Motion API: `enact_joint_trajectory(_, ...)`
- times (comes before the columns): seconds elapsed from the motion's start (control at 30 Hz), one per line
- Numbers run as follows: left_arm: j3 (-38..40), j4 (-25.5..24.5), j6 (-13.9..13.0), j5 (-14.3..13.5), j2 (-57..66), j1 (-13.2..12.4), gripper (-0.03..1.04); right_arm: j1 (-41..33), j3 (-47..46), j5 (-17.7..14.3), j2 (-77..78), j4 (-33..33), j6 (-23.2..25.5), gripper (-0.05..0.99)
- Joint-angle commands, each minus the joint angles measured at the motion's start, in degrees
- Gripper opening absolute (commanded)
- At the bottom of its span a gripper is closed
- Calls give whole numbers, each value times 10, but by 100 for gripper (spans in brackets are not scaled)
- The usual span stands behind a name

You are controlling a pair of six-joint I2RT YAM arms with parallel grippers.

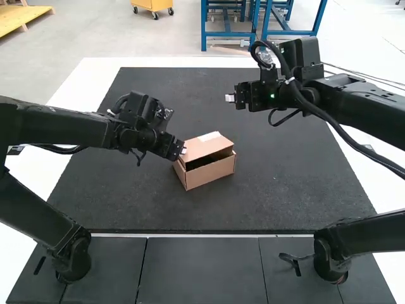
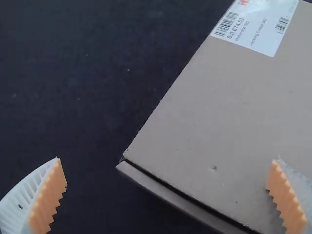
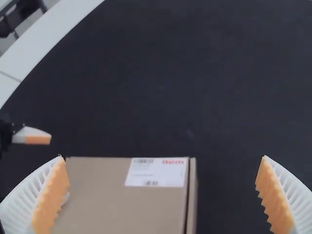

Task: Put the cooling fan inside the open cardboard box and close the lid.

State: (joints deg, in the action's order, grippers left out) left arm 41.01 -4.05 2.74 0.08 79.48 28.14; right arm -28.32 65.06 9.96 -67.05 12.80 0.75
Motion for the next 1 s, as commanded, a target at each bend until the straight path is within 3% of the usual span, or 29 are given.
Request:
enact_joint_trajectory(0.0, 6, 5, -7, 8, -2, 1, 97, 11, 7, 9, 15, -4, 5, 88)
enact_joint_trajectory(0.37, -28, 32, -7, 6, 3, 2, 97, 11, -9, 10, 15, -1, 5, 88)
enact_joint_trajectory(0.73, -66, 54, -4, 1, 8, 49, 97, 11, -26, 7, 21, 7, 4, 88)
enact_joint_trajectory(0.97, -74, 60, -4, -6, 8, 49, 97, 12, -27, 6, 27, 13, 3, 88)
